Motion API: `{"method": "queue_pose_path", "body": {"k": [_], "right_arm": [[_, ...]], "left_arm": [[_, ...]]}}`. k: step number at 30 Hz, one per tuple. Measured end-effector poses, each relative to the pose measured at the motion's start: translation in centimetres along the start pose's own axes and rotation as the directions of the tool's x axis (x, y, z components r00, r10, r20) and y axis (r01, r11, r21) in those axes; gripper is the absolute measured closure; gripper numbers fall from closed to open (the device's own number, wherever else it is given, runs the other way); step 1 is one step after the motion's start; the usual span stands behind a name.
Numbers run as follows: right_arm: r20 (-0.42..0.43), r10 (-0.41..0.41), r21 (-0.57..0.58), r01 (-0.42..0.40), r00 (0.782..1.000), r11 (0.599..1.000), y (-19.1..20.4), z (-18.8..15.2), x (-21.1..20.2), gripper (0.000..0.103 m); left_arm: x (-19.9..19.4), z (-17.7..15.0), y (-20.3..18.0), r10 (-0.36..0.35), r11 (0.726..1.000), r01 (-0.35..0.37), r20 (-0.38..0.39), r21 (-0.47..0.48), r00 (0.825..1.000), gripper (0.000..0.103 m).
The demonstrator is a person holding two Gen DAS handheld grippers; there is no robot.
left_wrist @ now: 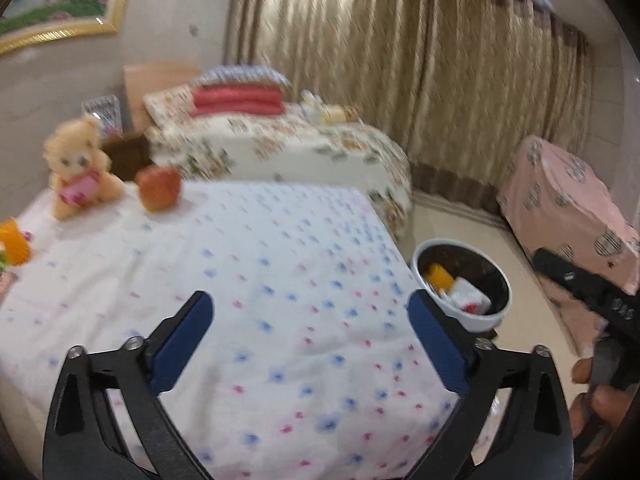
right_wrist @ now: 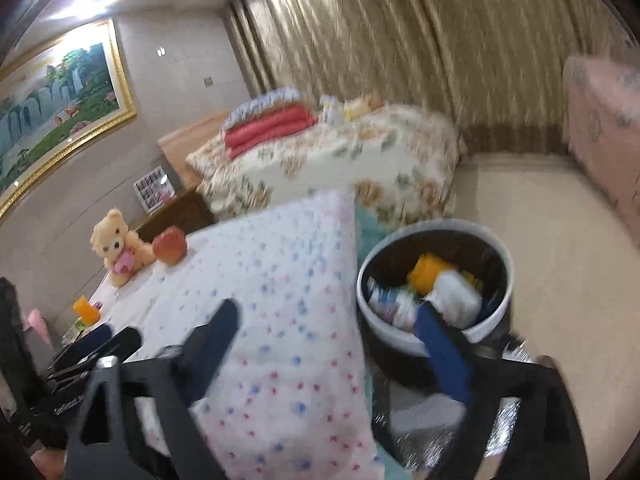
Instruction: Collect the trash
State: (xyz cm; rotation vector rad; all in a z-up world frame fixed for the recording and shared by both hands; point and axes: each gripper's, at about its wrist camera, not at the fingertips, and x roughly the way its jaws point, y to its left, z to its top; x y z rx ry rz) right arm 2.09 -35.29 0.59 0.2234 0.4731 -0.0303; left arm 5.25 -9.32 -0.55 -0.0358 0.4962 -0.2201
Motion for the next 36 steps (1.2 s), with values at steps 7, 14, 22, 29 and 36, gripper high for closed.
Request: {"method": "queue_pose_path", "body": {"k": [7, 14, 22, 29, 36], "right_arm": [[0.093, -0.032, -0.067, 0.038, 0.995, 0.997, 1.6, -0.8, -0.8, 0.000], [0.060, -0.030, -0.116, 0.037, 0.998, 0.993, 2.5, -2.3, 0.6, 0.000], [0.048, -0.013, -0.116, 0.018, 0.999, 0.993, 2.8, -2.7, 0.9, 0.000], [0.043, -0.008, -0.116, 0.012, 0.999, 0.993, 2.9, -2.8, 1.2, 0.000], [0.047, -0.004, -0.122, 0.009, 0.999, 0.992, 3.0, -2.9, 1.1, 0.000]], "left_arm": [[-2.1, -0.8, 1.2, 0.090, 0.996, -0.091, 0.125, 0.001, 0.988, 0.000], [-1.9, -1.4, 1.6, 0.129, 0.991, -0.134, 0.147, 0.024, 0.981, 0.000], [-2.1, -1.7, 2.0, 0.162, 0.986, -0.166, 0.153, 0.012, 0.975, 0.000], [-2.2, -1.8, 2.1, 0.169, 0.985, -0.173, 0.157, 0.013, 0.973, 0.000], [-2.7, -1.8, 2.1, 0.170, 0.985, -0.174, 0.170, 0.008, 0.971, 0.000]]}}
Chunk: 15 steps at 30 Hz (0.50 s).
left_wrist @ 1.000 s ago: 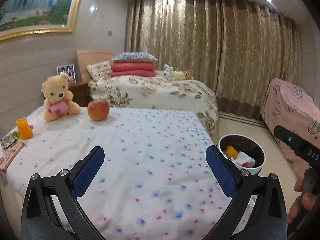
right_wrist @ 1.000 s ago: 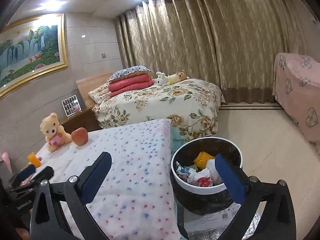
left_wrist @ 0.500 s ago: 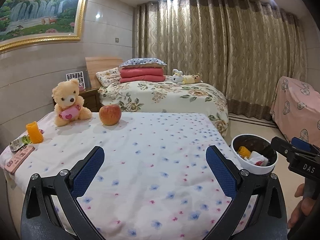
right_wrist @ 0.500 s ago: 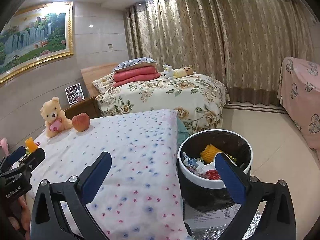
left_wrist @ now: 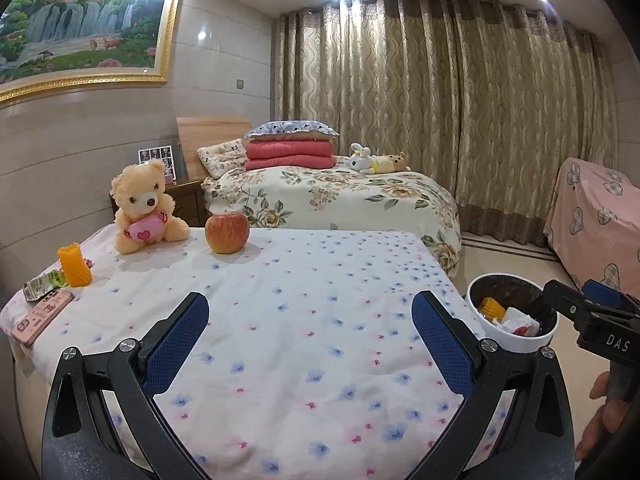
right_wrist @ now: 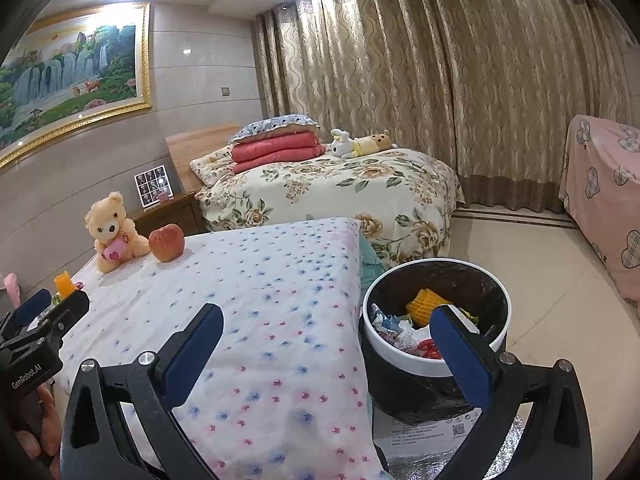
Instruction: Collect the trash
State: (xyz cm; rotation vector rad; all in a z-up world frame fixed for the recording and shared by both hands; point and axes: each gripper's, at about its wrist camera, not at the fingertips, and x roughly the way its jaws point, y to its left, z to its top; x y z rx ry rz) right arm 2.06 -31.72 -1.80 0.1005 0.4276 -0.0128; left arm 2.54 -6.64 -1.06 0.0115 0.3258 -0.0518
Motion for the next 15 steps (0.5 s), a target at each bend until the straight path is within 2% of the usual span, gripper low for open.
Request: {"method": "queue_pose_path", "body": {"k": [15], "right_arm": [[0.004, 0.002, -0.002, -0.002, 1.000, 1.000, 0.18, 0.00, -0.09, 0.000]], "left_arm": [[-0.17, 0.02, -0.33, -0.015, 1.000, 0.015, 0.005, 0.009, 1.000, 0.000]]}}
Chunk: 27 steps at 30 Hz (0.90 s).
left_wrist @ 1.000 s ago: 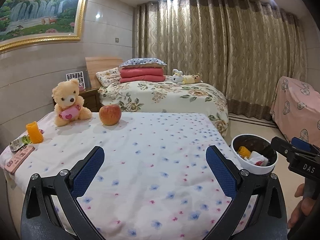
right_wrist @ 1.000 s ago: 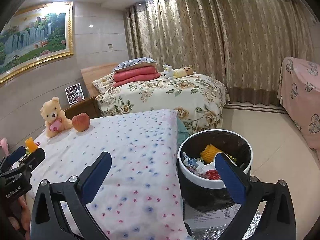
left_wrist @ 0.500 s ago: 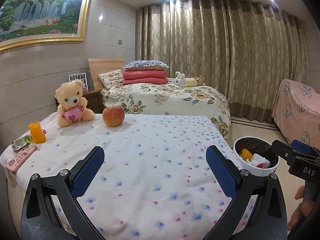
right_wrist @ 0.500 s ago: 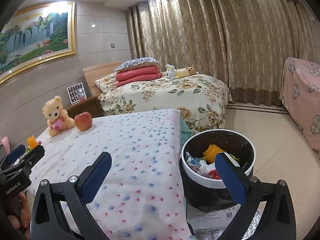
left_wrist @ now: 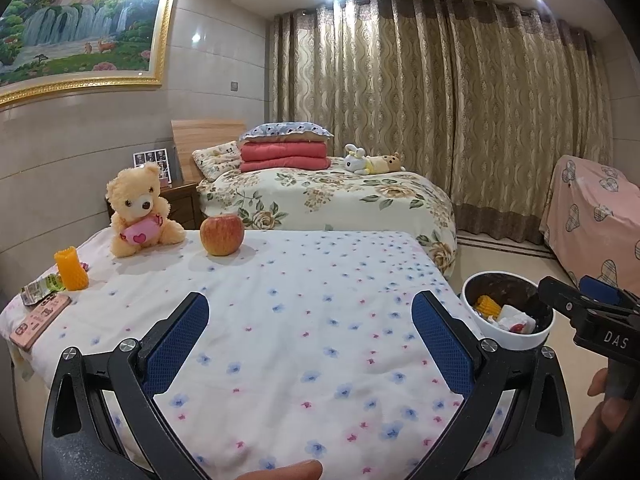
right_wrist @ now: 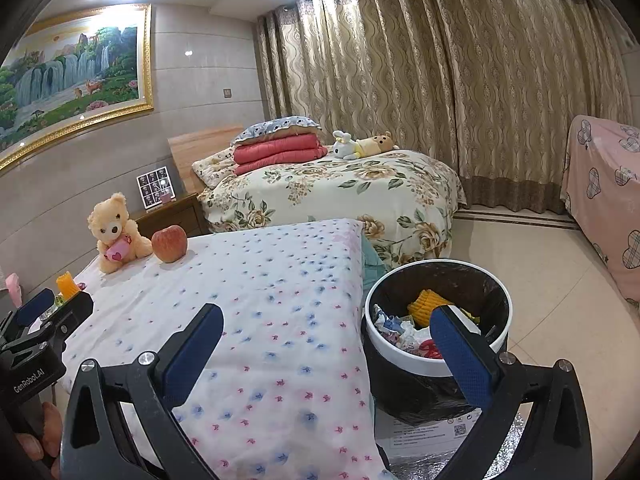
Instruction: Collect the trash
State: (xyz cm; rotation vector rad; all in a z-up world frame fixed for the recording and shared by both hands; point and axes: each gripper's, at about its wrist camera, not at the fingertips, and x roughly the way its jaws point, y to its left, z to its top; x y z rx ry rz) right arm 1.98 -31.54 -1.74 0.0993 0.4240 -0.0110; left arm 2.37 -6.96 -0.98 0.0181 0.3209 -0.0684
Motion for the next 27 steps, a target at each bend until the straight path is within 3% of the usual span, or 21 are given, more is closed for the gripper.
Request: {"method": "queue_pose_path", "body": {"k": [27], "right_arm": [[0.001, 0.007, -0.009, -0.007, 1.000, 1.000, 0.49, 0.47, -0.37, 0.000]], "left_arm": [[0.15, -0.12, -0.09, -0.010, 1.000, 0.010, -0.008, 0.001, 1.000, 0.000]]}}
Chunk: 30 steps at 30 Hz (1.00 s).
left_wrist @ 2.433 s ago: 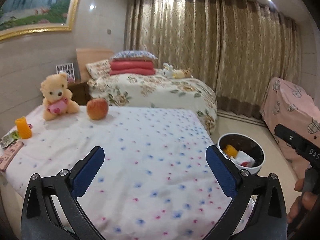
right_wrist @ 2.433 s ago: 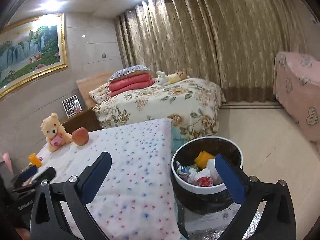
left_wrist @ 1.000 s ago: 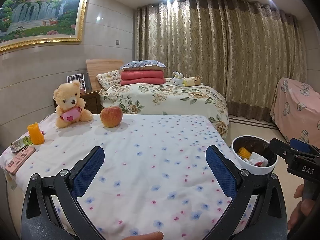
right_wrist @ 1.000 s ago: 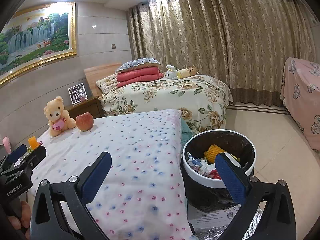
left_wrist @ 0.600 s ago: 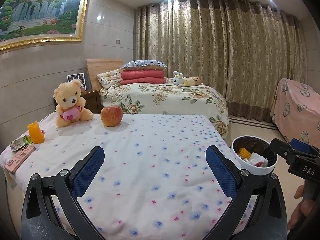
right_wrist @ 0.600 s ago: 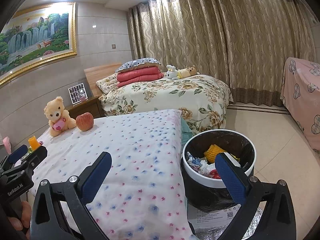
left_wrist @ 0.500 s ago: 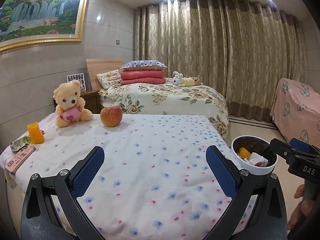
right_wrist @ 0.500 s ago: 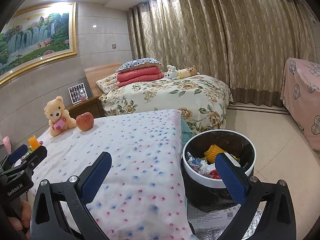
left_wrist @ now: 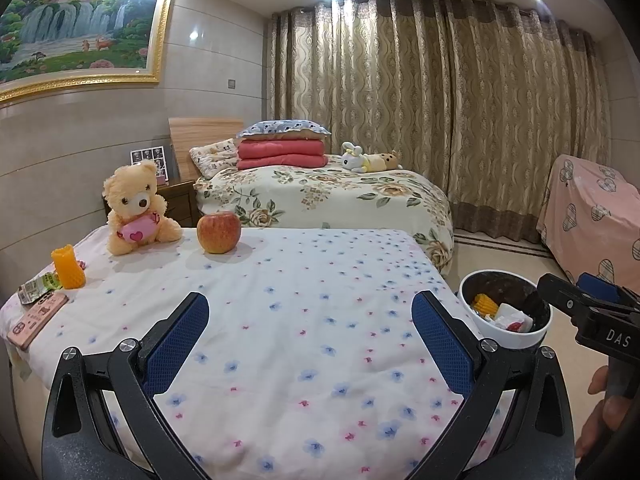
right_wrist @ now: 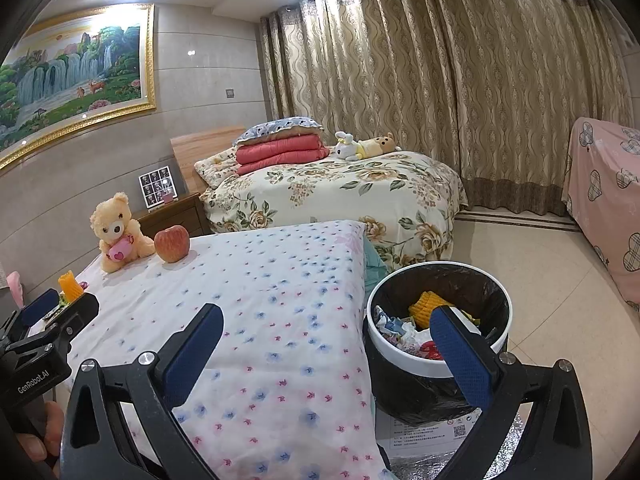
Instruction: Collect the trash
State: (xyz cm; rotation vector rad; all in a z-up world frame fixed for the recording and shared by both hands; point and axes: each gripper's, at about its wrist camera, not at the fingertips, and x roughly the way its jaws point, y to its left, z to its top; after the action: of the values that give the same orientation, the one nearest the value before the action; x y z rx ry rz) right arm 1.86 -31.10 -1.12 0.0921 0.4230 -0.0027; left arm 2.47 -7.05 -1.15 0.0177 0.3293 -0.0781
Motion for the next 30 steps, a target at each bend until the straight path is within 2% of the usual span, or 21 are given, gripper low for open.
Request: {"method": "queue_pose_path", "body": {"k": [30], "right_arm": [[0.004, 0.002, 0.000, -0.002, 1.000, 1.000, 0.04, 0.13, -0.15, 0.000]], "left_arm": [[-0.05, 0.14, 0.00, -0.002, 1.000, 0.002, 0.004, 0.002, 1.000, 0.000]]}}
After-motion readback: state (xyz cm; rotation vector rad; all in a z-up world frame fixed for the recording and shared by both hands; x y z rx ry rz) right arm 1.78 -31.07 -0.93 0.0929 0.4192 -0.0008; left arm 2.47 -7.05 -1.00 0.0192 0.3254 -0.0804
